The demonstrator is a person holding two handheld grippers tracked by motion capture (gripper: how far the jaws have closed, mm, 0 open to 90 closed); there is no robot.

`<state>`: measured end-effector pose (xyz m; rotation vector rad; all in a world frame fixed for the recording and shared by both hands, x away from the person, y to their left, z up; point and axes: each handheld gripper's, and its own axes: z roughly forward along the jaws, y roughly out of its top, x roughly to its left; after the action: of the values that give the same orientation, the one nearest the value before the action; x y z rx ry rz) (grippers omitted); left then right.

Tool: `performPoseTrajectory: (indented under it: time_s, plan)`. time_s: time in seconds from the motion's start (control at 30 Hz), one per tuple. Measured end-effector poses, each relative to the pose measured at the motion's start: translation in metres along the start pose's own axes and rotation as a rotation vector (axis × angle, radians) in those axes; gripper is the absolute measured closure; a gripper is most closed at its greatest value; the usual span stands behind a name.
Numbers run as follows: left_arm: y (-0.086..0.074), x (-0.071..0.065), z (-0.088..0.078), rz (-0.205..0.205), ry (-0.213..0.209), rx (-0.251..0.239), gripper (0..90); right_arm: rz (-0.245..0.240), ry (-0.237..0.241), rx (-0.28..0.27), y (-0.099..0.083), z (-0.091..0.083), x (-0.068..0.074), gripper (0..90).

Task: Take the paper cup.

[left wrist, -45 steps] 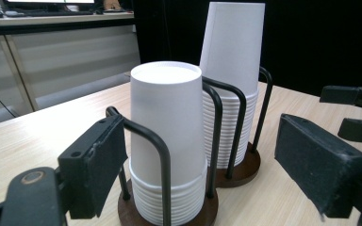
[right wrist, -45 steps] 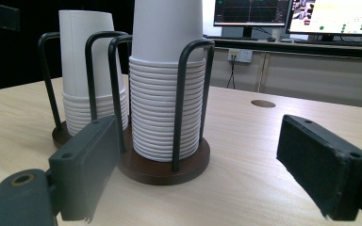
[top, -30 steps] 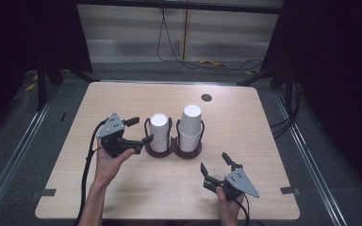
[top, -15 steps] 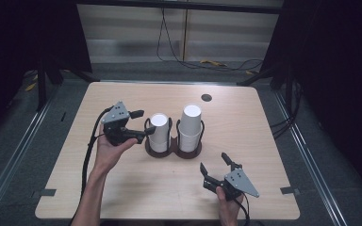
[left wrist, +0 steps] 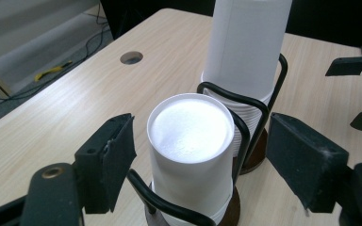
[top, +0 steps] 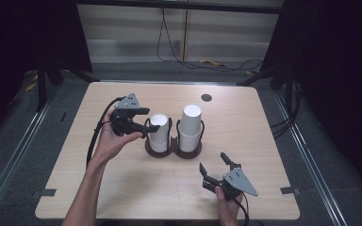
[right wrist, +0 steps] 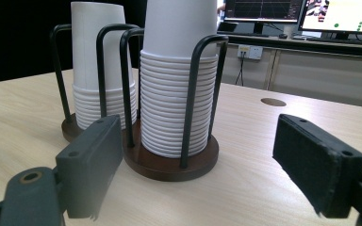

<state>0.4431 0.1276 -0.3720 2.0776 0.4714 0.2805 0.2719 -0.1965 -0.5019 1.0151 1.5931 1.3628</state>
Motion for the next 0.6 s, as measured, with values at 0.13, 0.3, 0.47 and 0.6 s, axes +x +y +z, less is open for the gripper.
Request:
performPoseTrajectory:
  time_s: [0.13,0.3,0.47,0.6]
  plan:
    - [0.007,0.004,0.005,0.006,-0.015,0.046,23.5,0.004,0.001,-0.001,0.000,0.000,0.000,16.4]
    - [0.015,0.008,0.013,0.011,-0.032,0.120,22.9,0.012,0.006,-0.002,0.000,0.000,-0.001,16.4]
    - [0.018,0.011,0.021,0.018,-0.045,0.184,24.8,0.006,0.008,0.000,0.000,0.001,-0.001,16.4]
    - [0.020,0.014,0.024,0.026,-0.053,0.212,24.7,0.008,0.009,0.000,0.000,0.001,-0.001,16.4]
